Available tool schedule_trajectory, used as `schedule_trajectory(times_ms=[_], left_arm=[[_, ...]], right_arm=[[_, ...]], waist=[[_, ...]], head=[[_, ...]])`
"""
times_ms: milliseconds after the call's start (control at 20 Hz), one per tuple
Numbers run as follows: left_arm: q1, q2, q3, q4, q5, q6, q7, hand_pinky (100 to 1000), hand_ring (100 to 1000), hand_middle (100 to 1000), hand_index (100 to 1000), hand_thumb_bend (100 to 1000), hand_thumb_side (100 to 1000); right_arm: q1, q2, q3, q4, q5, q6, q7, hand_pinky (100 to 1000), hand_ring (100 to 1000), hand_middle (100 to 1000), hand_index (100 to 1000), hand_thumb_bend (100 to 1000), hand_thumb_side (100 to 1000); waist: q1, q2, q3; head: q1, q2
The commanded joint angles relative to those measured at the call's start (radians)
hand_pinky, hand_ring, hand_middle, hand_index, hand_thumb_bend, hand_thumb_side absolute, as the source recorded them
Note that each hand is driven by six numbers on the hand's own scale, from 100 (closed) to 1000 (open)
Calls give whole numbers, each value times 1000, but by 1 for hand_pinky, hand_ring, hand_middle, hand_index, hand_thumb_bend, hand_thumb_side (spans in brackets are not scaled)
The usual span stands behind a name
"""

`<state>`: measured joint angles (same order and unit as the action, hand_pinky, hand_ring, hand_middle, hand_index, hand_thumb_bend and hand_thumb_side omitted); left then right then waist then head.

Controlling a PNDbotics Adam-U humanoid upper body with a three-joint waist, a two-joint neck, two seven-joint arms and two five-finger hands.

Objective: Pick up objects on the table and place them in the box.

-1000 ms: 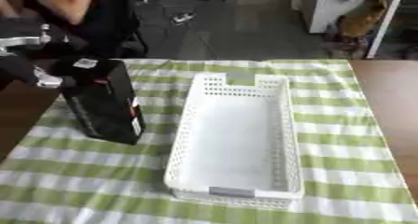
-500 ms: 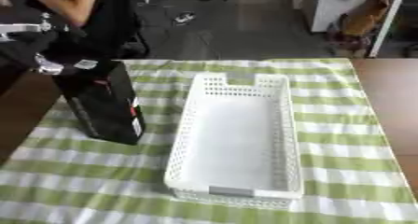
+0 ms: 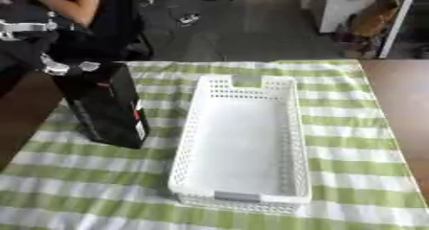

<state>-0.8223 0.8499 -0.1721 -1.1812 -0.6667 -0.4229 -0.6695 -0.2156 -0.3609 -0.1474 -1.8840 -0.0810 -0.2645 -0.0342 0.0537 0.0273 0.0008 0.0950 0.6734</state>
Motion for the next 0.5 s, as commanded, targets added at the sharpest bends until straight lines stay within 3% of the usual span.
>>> schedule_trajectory(times_ms=[50, 500], left_arm=[[-30, 6, -4, 2, -18, -25, -16, 952, 905, 830, 1000, 974, 677], [-38, -17, -37, 37, -52, -53, -39, 954, 905, 828, 1000, 985, 690]], right_arm=[[-3, -20, -5, -15, -1, -1, 4, 774, 820, 855, 980, 100, 723], [-3, -20, -5, -15, -3, -1, 5, 774, 821, 855, 981, 100, 722]], waist=[[0, -12, -1], [0, -10, -3]], head=[[-16, 0], [-18, 2]])
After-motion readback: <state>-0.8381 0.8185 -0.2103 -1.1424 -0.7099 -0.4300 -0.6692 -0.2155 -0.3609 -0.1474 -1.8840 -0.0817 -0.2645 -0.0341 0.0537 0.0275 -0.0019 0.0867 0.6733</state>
